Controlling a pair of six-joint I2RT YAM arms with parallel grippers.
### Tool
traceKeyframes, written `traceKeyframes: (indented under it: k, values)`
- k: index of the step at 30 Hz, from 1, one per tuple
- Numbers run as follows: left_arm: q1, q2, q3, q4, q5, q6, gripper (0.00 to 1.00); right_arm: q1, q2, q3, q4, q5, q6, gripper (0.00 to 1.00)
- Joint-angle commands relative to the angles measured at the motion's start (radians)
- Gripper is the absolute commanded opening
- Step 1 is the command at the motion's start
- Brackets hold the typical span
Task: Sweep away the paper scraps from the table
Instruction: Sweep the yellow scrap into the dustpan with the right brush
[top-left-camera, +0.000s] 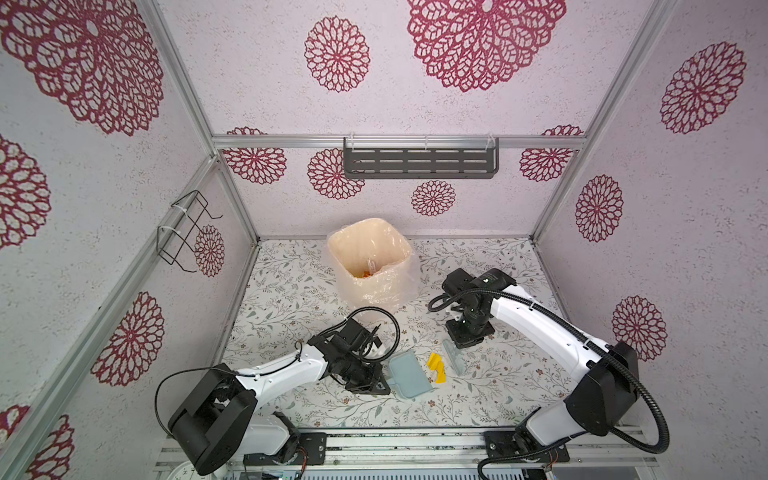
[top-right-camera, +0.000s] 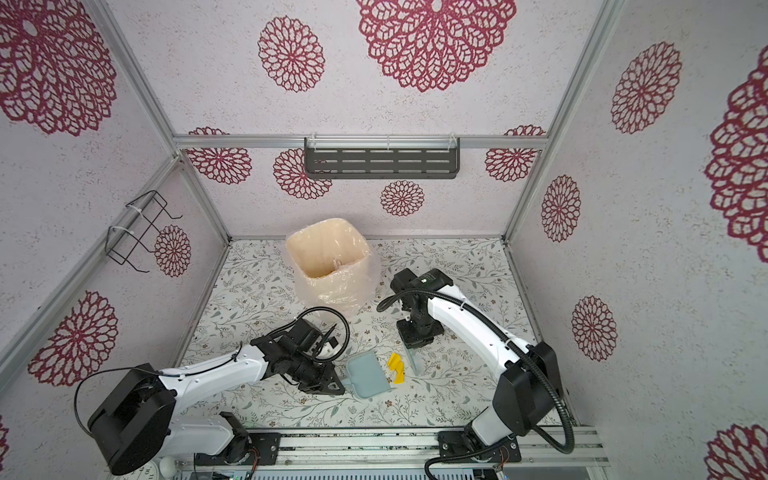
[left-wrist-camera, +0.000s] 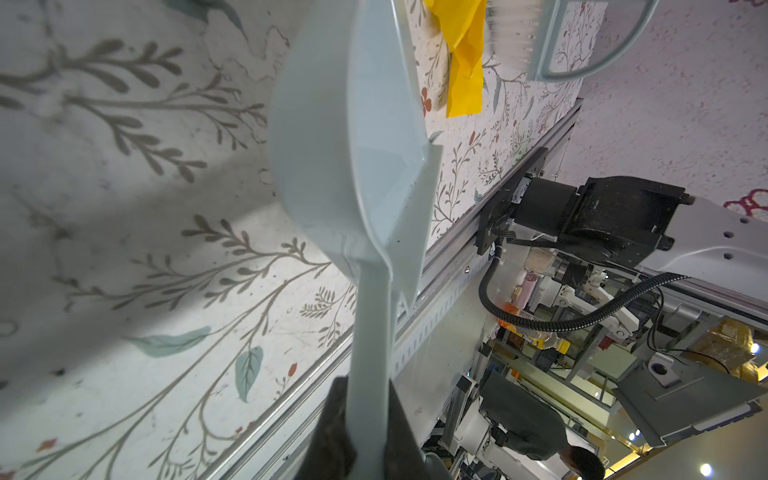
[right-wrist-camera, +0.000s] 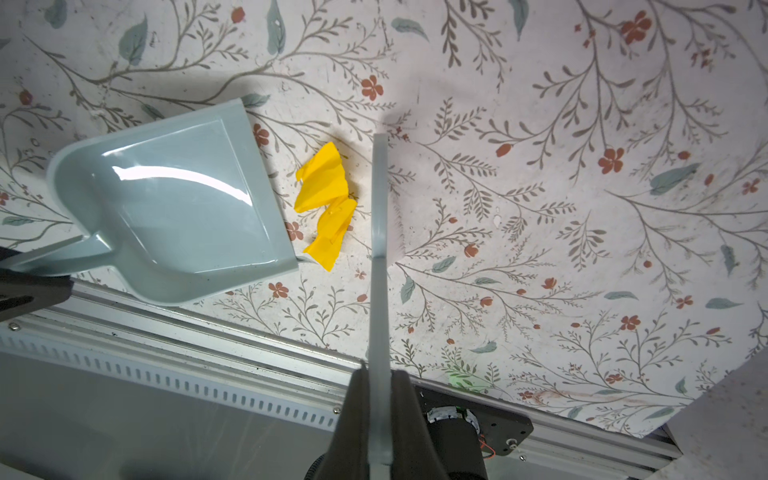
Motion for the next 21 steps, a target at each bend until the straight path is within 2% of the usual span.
traceKeyframes:
  k: [1,14,18,21]
  values:
    - [0.013,0.023,0.025,0.009,0.021,0.044,0.0,0.038,0.022,0.03,0.013,-0.025,0.01,0.0]
    - [0.016,0.043,0.033,0.007,0.014,0.053,0.0,0.18,0.005,0.144,0.055,-0.176,0.142,0.0]
    - [0.016,0.041,0.033,0.011,0.016,0.052,0.0,0.194,0.004,0.178,0.018,-0.138,0.15,0.0]
    - [0.016,0.034,0.029,0.025,0.019,0.049,0.0,0.187,0.002,0.223,-0.05,-0.043,0.14,0.0]
